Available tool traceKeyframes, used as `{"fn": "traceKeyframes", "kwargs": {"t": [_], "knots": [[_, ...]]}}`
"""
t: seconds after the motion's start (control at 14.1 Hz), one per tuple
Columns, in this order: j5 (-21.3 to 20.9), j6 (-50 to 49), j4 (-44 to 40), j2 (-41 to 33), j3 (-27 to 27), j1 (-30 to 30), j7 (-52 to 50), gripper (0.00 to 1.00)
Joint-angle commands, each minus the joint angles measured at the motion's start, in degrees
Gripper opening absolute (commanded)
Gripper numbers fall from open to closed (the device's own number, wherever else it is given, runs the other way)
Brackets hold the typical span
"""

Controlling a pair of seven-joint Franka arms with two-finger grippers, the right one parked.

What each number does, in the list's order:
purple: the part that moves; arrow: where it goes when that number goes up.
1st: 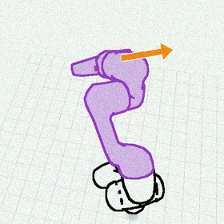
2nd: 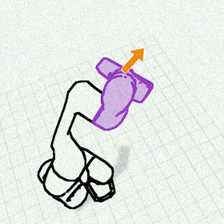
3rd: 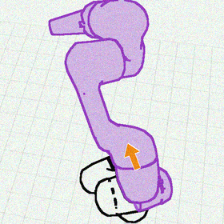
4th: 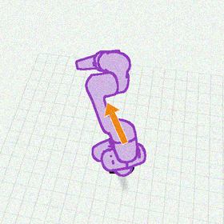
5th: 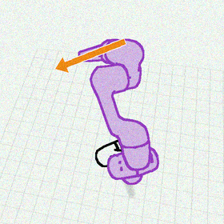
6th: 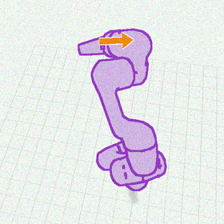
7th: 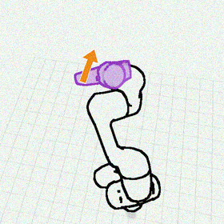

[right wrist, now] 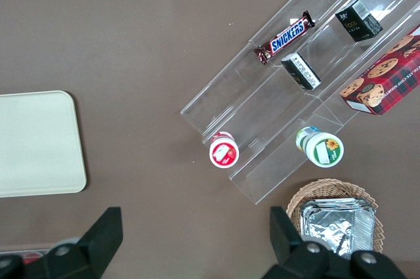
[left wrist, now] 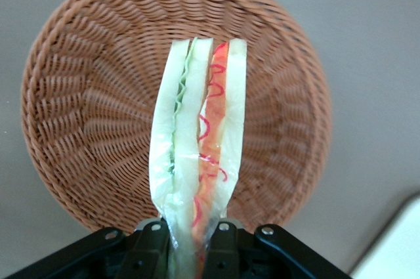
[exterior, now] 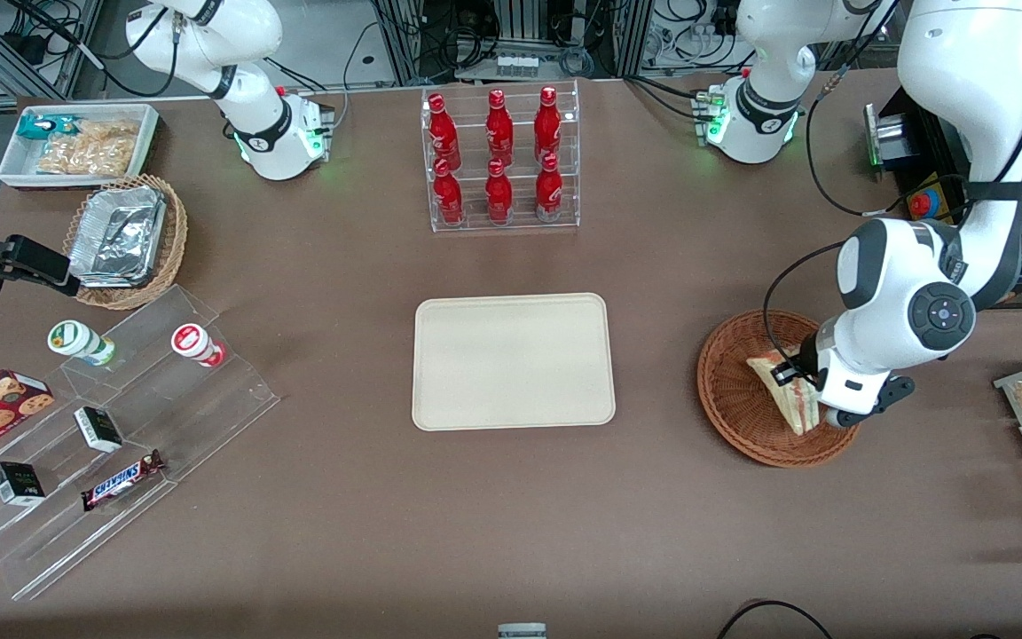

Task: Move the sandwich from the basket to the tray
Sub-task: 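Lower the left gripper and close it on the sandwich's upright edge, then lift the sandwich and carry it with the left gripper over the tray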

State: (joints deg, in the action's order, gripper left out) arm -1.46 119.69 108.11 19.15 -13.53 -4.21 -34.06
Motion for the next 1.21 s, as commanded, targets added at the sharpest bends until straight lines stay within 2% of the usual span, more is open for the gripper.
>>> {"fn": "traceKeyframes", "kwargs": {"t": [0.0,0.43,0.71,0.85,1.13], "knots": [[-0.6,-2.4,-0.7,-1.3,-2.2,3.7,-0.2,0.08],[1.9,-2.7,-5.4,2.0,-3.0,17.1,-4.8,0.07],[2.0,-2.4,-13.2,9.9,-3.0,26.3,-9.9,0.08],[1.2,-2.5,-18.4,14.2,-2.9,30.7,-15.9,0.09],[0.9,-2.4,-22.8,19.0,-2.6,35.5,-19.6,0.09]]}}
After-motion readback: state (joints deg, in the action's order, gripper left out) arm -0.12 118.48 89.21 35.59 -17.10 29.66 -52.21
